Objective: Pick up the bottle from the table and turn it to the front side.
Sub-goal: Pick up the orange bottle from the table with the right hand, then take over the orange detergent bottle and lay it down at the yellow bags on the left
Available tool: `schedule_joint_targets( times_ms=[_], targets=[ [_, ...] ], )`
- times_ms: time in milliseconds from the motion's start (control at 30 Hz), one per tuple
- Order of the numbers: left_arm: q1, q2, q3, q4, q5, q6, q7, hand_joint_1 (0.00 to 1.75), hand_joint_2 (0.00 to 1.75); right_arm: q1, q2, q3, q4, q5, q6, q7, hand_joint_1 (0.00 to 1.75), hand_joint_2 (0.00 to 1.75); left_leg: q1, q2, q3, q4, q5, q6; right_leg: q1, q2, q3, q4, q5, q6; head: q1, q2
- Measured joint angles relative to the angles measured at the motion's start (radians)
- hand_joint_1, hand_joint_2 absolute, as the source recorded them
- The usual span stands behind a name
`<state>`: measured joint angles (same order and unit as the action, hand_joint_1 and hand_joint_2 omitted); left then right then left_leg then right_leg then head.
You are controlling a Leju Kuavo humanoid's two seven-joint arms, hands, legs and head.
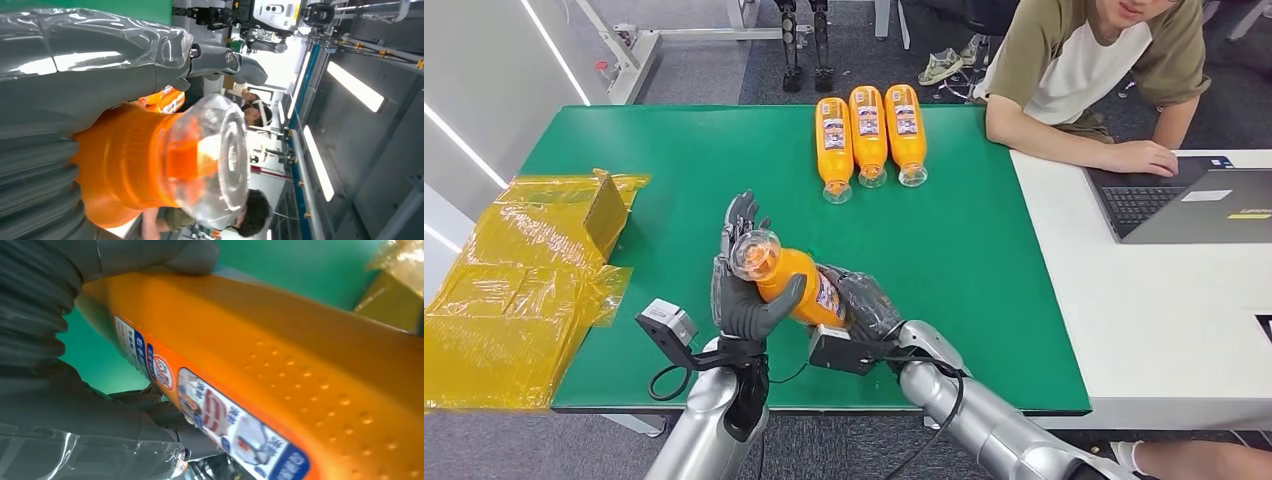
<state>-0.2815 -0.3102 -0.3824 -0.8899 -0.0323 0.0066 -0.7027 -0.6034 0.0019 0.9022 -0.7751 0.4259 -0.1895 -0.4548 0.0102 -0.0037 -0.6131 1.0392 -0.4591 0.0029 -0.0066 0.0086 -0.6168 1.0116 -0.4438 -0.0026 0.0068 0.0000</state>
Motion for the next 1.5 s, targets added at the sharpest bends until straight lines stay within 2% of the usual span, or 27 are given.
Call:
schedule_joint_targets(
  times_ms=[333, 633, 900, 933, 1033, 1067, 1500],
  targets=[
    [0.002, 0.0, 0.009, -0.004, -0.016, 0.006, 0.0, 0.0, 1.75, 0.0, 0.0, -0.001, 0.01, 0.026, 0.028, 0.002, 1.75, 1.75, 0.0, 0.0, 0.0, 0.0, 0.0, 0.0, 0.0, 0.0, 0.0, 0.0, 0.0, 0.0, 0.0, 0.0],
    [0.0, 0.0, 0.008, 0.011, -0.072, 0.002, 0.01, 0.0, 1.75, 0.012, 0.011, -0.018, 0.007, 0.026, -0.071, -0.055, 1.75, 1.75, 0.0, 0.0, 0.0, 0.0, 0.0, 0.0, 0.0, 0.0, 0.0, 0.0, 0.0, 0.0, 0.0, 0.0],
    [-0.006, -0.003, 0.007, 0.035, -0.115, -0.004, 0.035, 0.0, 1.75, 0.008, 0.018, -0.034, -0.001, 0.025, -0.065, -0.062, 1.75, 1.75, 0.0, 0.0, 0.0, 0.0, 0.0, 0.0, 0.0, 0.0, 0.0, 0.0, 0.0, 0.0, 0.0, 0.0],
    [-0.007, -0.003, 0.007, 0.038, -0.116, -0.004, 0.036, 0.36, 1.75, 0.007, 0.019, -0.034, -0.001, 0.025, -0.059, -0.062, 1.75, 1.75, 0.0, 0.0, 0.0, 0.0, 0.0, 0.0, 0.0, 0.0, 0.0, 0.0, 0.0, 0.0, 0.0, 0.0],
    [-0.009, -0.003, 0.007, 0.042, -0.12, -0.005, 0.037, 1.67, 1.75, 0.005, 0.021, -0.035, 0.001, 0.025, -0.049, -0.062, 1.75, 1.75, 0.0, 0.0, 0.0, 0.0, 0.0, 0.0, 0.0, 0.0, 0.0, 0.0, 0.0, 0.0, 0.0, 0.0],
    [-0.01, -0.003, 0.007, 0.043, -0.12, -0.006, 0.037, 1.75, 1.75, 0.005, 0.021, -0.036, 0.002, 0.025, -0.048, -0.062, 1.75, 1.75, 0.0, 0.0, 0.0, 0.0, 0.0, 0.0, 0.0, 0.0, 0.0, 0.0, 0.0, 0.0, 0.0, 0.0],
    [-0.012, -0.004, 0.007, 0.046, -0.103, -0.023, 0.024, 1.75, 1.75, 0.004, 0.032, -0.047, 0.021, 0.027, -0.05, -0.068, 1.75, 1.75, 0.0, 0.0, -0.001, 0.0, 0.0, 0.0, 0.0, 0.0, 0.0, 0.0, 0.0, 0.0, 0.0, 0.0]
  ],
)
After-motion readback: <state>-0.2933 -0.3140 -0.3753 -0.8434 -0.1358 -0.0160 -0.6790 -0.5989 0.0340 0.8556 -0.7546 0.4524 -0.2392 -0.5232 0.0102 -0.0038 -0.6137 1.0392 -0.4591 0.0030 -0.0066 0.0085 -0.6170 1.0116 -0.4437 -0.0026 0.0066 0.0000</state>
